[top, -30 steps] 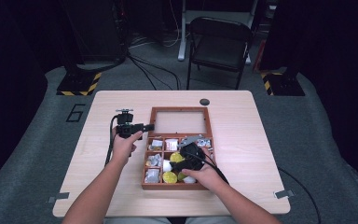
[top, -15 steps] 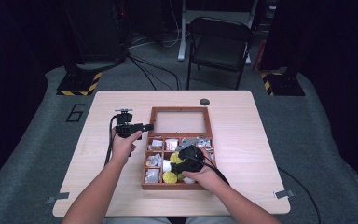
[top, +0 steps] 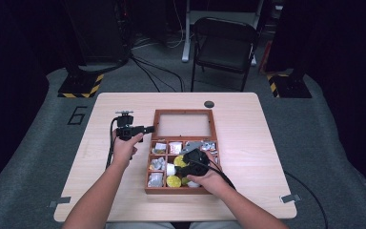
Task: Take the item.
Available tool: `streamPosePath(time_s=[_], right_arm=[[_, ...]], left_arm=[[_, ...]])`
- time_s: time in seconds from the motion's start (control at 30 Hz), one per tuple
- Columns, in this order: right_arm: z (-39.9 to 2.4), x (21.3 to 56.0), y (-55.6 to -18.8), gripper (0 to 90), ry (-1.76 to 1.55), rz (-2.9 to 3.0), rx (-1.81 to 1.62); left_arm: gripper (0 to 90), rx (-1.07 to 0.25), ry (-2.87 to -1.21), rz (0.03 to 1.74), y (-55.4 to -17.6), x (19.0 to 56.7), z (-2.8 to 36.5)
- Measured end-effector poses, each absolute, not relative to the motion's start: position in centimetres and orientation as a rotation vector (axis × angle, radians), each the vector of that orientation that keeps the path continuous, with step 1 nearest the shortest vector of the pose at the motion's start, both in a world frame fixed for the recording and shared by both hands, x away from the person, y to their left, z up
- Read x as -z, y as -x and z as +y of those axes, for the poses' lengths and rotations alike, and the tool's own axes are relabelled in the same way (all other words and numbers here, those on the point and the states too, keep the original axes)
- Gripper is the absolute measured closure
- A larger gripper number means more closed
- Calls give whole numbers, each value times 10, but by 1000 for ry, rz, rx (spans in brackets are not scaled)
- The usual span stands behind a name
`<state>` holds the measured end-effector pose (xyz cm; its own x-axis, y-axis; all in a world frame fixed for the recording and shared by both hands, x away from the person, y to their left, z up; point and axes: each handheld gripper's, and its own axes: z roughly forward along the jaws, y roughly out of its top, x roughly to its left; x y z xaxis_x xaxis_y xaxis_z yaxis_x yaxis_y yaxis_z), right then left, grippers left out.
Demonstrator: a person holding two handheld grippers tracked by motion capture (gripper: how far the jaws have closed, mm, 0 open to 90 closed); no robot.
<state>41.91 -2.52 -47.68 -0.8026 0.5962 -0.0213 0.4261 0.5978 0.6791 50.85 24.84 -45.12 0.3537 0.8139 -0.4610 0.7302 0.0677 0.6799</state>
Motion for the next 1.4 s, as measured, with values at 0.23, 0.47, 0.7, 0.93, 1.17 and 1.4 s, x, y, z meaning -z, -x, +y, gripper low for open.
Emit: streamPosePath(time_s=[0.23,0.47,0.7,0.93,1.17,1.4], right_arm=[[-39,473,-428,514,-860,2602,-1069],[-31,477,-419,376,-767,2588,-1015],[-27,481,-417,357,-705,2590,-972],[-25,483,-415,298,-662,2592,-951],[-24,481,-414,367,-685,2572,-929],[-25,481,-416,370,-687,2585,-937]], left_arm=[[344,-106,-1689,1391,-509,452,248],[344,-105,-1671,1409,-510,453,248],[345,-110,-1670,1407,-510,453,250],[346,-106,-1665,1415,-510,453,250],[347,-110,-1668,1413,-511,453,250],[348,-107,-1662,1418,-511,453,251]])
